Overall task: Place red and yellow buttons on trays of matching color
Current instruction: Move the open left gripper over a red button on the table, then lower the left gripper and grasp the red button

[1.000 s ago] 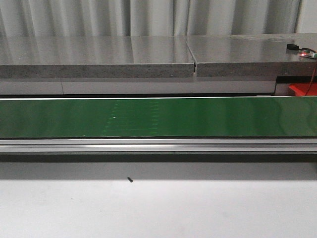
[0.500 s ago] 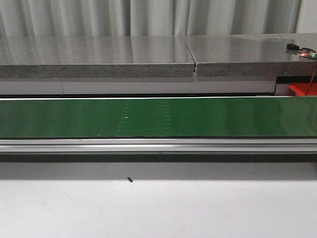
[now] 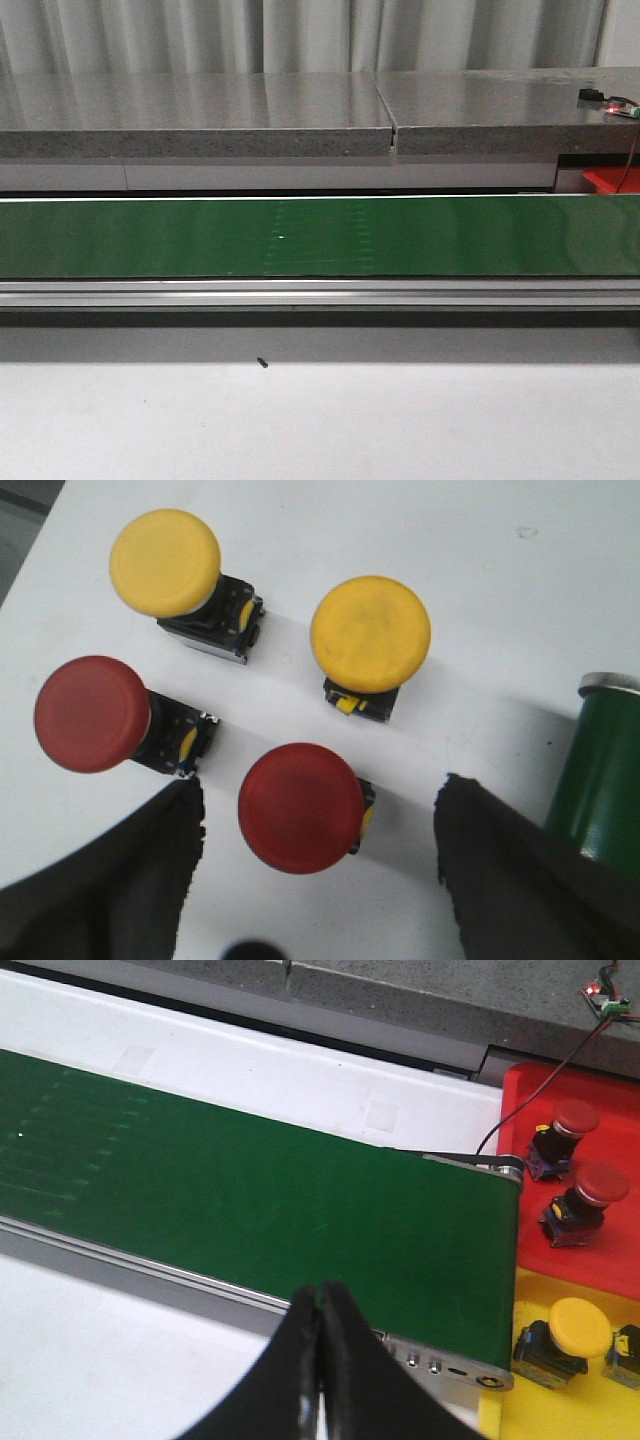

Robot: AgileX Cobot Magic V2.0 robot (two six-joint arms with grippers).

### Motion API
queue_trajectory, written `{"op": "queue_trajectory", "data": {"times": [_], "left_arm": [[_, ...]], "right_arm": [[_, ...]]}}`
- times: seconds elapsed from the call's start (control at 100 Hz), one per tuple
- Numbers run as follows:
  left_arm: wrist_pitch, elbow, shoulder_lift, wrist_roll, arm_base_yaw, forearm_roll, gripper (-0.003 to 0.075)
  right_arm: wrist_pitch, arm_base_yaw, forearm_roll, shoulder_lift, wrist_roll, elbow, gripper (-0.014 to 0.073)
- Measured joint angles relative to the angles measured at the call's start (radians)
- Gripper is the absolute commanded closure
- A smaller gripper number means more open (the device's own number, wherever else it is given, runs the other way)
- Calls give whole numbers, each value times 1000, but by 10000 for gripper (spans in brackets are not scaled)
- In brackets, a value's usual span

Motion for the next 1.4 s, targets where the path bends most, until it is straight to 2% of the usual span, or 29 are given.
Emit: {"op": "queue_trajectory", "data": {"times": [0.54, 1.13, 1.22, 1.4], "left_arm": [[-7, -67, 88, 0, 0, 15, 258], [3, -72, 141, 0, 0, 26, 263], [3, -72, 141, 0, 0, 26, 311], [3, -72, 141, 0, 0, 26, 503]], "right_arm": [[0, 0, 0, 0, 0, 0, 663], [0, 0, 0, 0, 0, 0, 663], [0, 0, 0, 0, 0, 0, 663], [0, 0, 0, 0, 0, 0, 663]]}}
